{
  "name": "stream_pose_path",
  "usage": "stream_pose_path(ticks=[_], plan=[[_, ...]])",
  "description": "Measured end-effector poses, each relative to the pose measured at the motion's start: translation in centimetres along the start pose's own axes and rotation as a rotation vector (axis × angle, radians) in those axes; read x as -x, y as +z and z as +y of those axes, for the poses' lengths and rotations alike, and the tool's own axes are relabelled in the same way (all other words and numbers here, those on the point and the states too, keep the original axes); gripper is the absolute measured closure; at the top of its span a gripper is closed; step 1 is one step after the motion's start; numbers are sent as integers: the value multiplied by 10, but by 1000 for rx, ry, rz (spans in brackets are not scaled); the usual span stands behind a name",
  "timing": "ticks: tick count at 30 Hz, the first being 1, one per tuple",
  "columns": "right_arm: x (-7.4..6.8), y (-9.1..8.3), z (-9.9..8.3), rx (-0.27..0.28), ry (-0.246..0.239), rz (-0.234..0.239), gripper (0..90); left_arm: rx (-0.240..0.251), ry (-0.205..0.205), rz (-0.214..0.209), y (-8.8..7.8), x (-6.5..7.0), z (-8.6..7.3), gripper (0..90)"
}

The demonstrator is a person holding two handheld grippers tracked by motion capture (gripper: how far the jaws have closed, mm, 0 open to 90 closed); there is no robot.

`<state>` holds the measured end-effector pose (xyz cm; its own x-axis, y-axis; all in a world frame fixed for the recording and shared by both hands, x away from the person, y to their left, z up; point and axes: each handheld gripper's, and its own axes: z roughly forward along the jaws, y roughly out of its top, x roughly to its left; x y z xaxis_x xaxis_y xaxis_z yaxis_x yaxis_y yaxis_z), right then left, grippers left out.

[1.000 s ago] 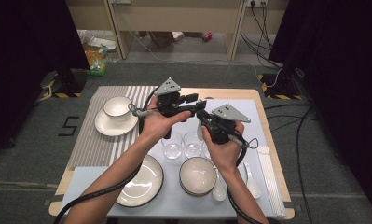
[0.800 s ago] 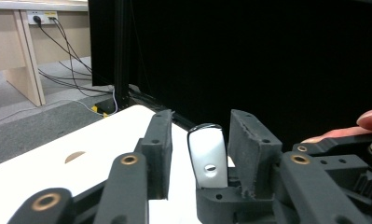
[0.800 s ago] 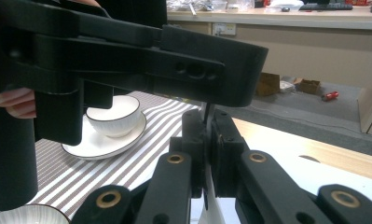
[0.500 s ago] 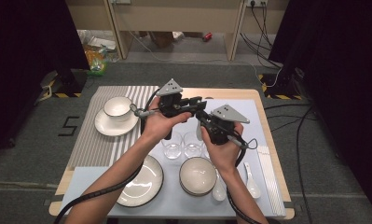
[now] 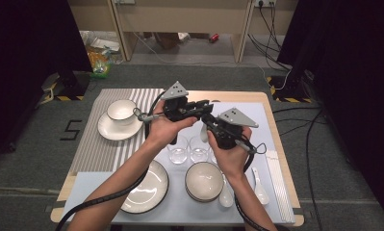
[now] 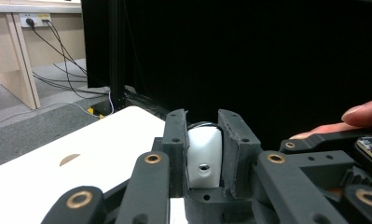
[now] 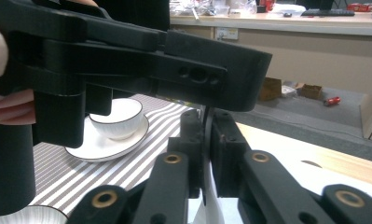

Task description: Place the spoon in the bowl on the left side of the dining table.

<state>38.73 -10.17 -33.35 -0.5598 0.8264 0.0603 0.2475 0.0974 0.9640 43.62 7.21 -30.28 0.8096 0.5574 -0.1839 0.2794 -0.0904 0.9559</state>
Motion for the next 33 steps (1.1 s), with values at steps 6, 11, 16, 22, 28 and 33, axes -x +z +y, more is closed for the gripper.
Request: stream_pose_path(ticks=[6,11,16,22,28,33], plan=[[1,0,0,-3,-12,5,791,31,6,10,-2,2,3,728],[2,0,-1,0,-23,-1,765,45,21,22,-6,2,7,729],[5,-3,0,-9,-30,15,658,78,32,56,-12,-2,11,729],[9,-9,-2,15,-58,4,536,107,27,78,-19,-6,15,730],[17,-12,-6,9,-50,-17,564,123,32,102,-27,-10,19,730],[25,-18,-10,-2,-35,-52,635,134,31,120,-35,-15,20,729]])
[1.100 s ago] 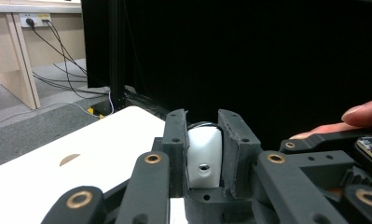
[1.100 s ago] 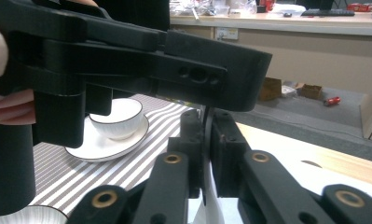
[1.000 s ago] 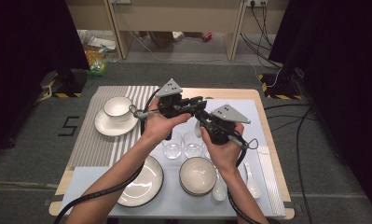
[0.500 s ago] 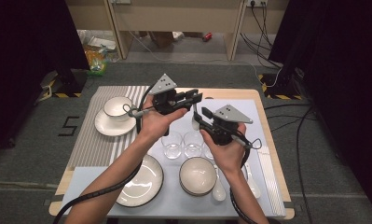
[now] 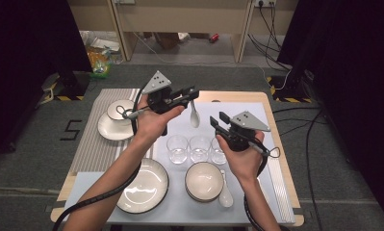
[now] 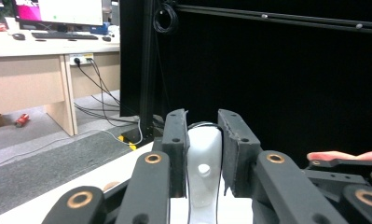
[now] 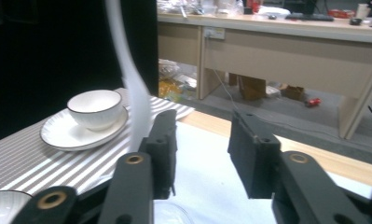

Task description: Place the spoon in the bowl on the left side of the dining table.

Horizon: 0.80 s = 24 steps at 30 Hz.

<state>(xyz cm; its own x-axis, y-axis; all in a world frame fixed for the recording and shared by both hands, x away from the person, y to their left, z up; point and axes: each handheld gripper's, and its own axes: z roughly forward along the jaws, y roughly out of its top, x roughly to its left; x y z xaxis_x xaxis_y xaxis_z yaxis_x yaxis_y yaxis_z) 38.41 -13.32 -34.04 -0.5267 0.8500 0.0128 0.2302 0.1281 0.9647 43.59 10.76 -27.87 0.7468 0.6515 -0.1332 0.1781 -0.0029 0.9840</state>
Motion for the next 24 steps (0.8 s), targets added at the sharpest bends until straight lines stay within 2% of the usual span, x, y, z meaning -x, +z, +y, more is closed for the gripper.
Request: stream_pose_path(ticks=[2,4,5,9,15,20,23,24], plan=[[3,-3,-2,2,35,-9,653,5,-2,6,-3,-2,0,729],[8,-6,-3,19,40,-24,668,4,-2,11,-7,-4,0,730],[9,-8,-3,22,62,-27,676,6,-2,15,-9,-5,0,729],[16,-12,-4,27,79,-31,692,7,-4,22,-14,-8,-1,729],[21,-20,-7,23,127,-32,754,10,-6,67,-29,-21,-5,729],[23,-24,-9,26,119,-65,803,7,-22,101,-40,-32,-8,730],[25,-27,-12,56,66,-124,826,10,-28,119,-46,-37,-9,729],[25,-28,-12,61,72,-127,832,10,-28,123,-48,-39,-10,729]])
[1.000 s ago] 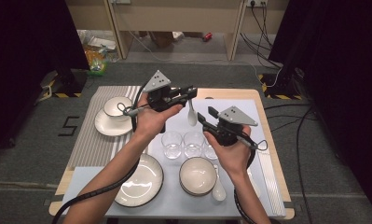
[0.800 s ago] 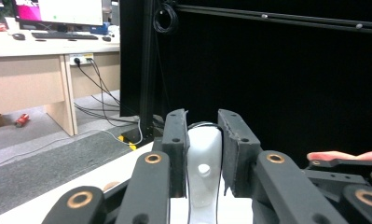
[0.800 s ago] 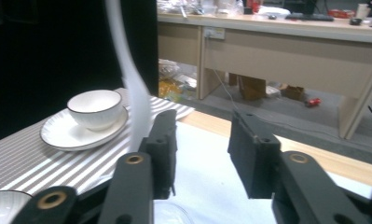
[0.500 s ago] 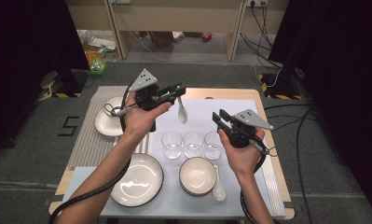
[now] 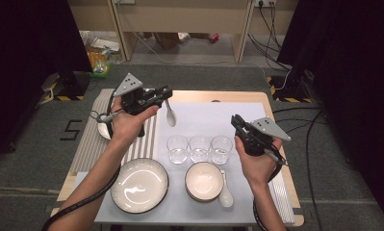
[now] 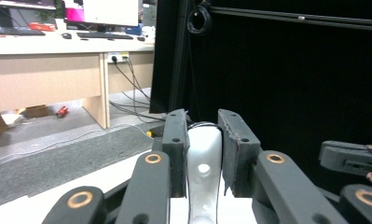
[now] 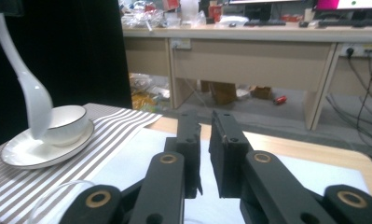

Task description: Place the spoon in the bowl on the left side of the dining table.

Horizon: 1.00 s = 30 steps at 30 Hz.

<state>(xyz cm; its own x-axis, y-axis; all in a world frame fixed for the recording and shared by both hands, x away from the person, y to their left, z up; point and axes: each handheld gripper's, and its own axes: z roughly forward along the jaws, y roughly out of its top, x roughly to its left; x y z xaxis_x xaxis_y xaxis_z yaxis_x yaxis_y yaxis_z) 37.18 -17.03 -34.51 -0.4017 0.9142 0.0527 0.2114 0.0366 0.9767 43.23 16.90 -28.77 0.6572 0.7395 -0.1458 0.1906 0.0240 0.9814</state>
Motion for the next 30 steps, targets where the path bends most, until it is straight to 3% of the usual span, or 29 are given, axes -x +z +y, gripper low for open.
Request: stream_pose_path(ticks=[8,13,30], plan=[[6,-1,-3,14,-46,-23,844,0,-6,45,-10,-16,-2,730],[8,-5,-5,14,-16,-24,865,-4,0,78,-14,-25,-3,730],[14,-11,-11,-2,1,-66,895,0,3,139,-25,-42,-8,730]])
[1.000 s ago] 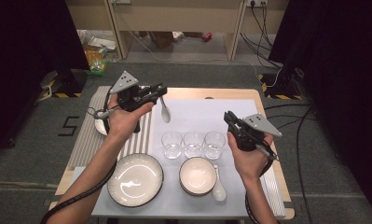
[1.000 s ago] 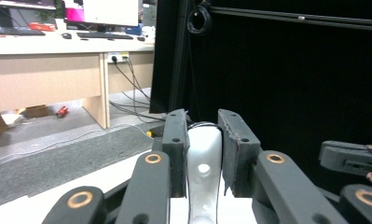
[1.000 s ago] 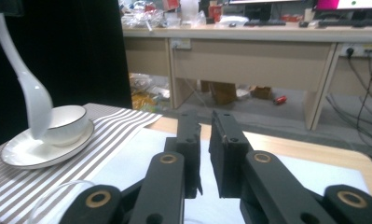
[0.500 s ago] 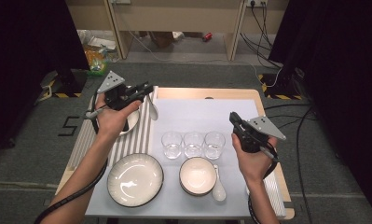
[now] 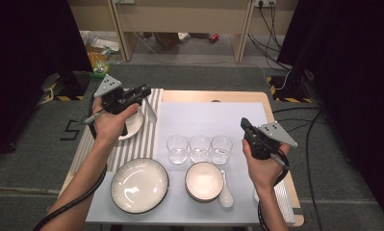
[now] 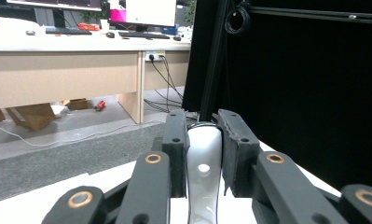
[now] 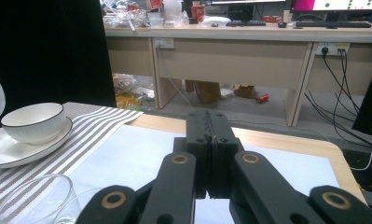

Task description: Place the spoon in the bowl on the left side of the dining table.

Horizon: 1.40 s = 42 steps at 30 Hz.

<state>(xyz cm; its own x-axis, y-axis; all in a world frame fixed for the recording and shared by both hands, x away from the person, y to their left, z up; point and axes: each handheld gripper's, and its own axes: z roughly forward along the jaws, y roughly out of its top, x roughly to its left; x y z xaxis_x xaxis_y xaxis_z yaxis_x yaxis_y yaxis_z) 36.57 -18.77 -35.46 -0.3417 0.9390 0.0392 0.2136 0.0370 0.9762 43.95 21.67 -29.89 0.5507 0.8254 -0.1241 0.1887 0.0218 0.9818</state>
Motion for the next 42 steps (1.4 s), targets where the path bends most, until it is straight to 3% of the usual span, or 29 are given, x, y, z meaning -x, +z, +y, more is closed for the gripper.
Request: stream_pose_path(ticks=[18,31,42], plan=[[1,-10,-6,9,15,21,850,5,11,103,-4,-25,-6,730],[1,-12,-8,5,8,22,744,1,12,139,-4,-35,-7,730],[2,-13,-9,20,5,26,718,-6,6,165,0,-44,-9,730]])
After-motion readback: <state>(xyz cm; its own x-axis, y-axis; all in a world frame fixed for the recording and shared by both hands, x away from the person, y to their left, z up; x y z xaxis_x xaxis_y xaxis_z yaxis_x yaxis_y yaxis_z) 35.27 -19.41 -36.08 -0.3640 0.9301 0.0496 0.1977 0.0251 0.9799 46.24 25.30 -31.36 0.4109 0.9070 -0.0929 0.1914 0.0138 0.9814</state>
